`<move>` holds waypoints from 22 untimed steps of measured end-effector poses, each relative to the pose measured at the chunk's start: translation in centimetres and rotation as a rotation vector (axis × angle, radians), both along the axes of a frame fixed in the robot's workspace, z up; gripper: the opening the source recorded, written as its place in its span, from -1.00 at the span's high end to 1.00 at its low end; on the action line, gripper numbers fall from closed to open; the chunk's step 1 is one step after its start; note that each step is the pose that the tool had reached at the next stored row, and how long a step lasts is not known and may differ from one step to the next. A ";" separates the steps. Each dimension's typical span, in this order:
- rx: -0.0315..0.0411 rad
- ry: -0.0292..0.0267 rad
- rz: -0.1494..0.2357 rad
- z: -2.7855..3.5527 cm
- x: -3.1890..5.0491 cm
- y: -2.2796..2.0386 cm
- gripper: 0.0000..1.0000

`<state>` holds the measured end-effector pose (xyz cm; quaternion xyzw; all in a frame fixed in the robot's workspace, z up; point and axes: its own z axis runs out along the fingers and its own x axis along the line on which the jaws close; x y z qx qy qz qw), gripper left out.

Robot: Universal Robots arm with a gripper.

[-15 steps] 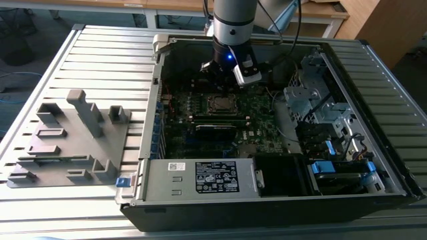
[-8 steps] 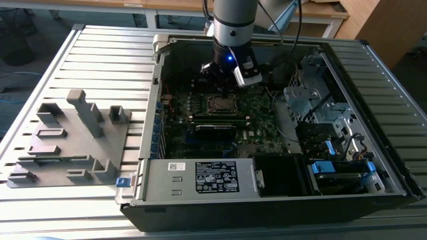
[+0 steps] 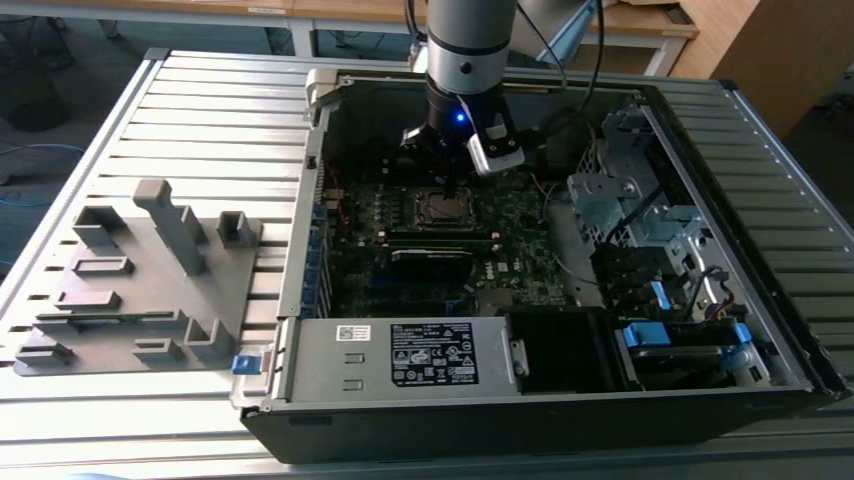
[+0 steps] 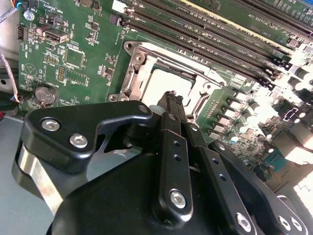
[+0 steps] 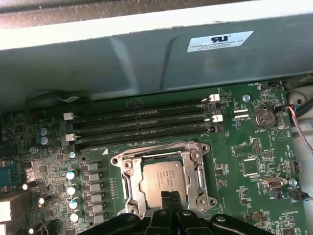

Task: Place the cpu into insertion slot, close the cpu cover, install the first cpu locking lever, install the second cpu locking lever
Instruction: 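Install the second cpu locking lever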

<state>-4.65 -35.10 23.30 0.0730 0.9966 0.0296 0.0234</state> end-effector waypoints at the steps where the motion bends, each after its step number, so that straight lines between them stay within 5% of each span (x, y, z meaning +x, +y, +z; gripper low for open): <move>1: 0.0001 0.0000 0.000 0.00 0.00 0.00 0.79; 22: -0.0067 0.0001 0.000 -0.02 0.00 -0.68 0.79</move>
